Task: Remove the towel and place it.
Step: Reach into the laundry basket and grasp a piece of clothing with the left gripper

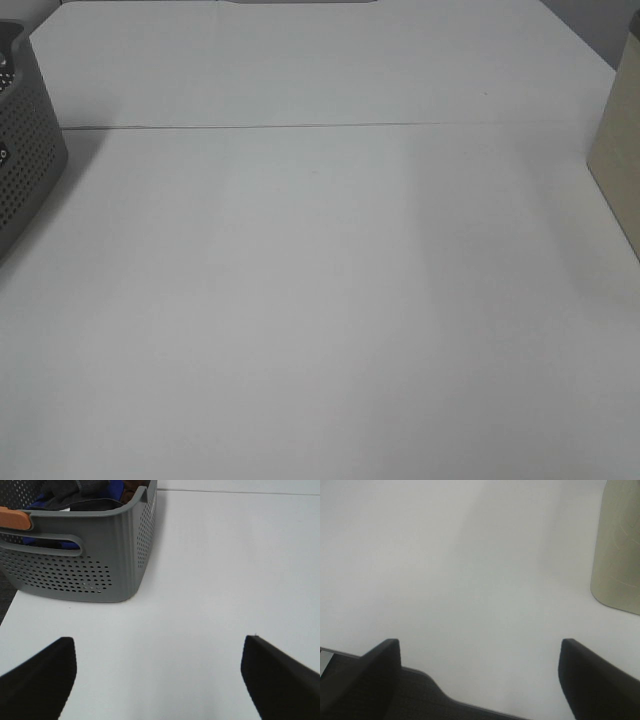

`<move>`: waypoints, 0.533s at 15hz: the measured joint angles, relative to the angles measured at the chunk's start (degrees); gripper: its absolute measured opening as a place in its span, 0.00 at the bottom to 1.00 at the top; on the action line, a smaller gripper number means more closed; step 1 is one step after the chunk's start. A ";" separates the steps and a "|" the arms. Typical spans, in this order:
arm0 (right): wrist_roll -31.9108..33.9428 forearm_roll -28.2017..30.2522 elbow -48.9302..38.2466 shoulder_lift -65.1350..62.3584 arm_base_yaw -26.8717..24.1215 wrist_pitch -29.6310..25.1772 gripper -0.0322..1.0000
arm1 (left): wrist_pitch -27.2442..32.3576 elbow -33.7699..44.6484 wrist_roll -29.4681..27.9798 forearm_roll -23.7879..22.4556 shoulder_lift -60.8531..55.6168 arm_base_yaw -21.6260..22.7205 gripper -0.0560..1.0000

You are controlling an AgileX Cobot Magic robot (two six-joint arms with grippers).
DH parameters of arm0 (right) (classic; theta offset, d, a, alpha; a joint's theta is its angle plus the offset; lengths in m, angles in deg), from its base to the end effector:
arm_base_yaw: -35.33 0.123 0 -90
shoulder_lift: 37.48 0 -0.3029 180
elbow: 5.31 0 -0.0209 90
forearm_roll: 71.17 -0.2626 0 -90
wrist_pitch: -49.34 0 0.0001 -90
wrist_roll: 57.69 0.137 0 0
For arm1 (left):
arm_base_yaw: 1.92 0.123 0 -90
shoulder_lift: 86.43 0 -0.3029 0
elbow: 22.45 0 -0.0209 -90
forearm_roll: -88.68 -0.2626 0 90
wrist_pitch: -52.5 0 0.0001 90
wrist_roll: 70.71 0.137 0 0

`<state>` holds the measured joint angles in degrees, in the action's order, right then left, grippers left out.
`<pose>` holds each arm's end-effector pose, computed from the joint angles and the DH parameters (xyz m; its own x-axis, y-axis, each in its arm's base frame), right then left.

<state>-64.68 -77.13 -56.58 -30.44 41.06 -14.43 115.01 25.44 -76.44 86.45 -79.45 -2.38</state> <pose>0.0261 0.0154 0.2436 -0.5116 -0.1272 -0.8497 -0.2175 0.9760 -0.0152 0.0237 0.0045 0.2650 -0.4562 -0.0782 -0.8864 -0.0602 0.9966 -0.0570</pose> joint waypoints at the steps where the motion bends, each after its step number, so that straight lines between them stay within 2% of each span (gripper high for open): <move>1: 0.00 0.00 0.00 0.00 0.00 0.00 0.83 | 0.00 0.00 0.00 0.00 0.00 0.00 0.85; 8: 0.00 0.00 0.00 0.00 0.00 0.00 0.83 | 0.00 0.00 0.06 0.00 0.00 0.00 0.85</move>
<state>-64.68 -77.13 -56.58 -30.44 41.06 -14.43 115.01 25.44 -76.38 86.45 -79.45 -2.38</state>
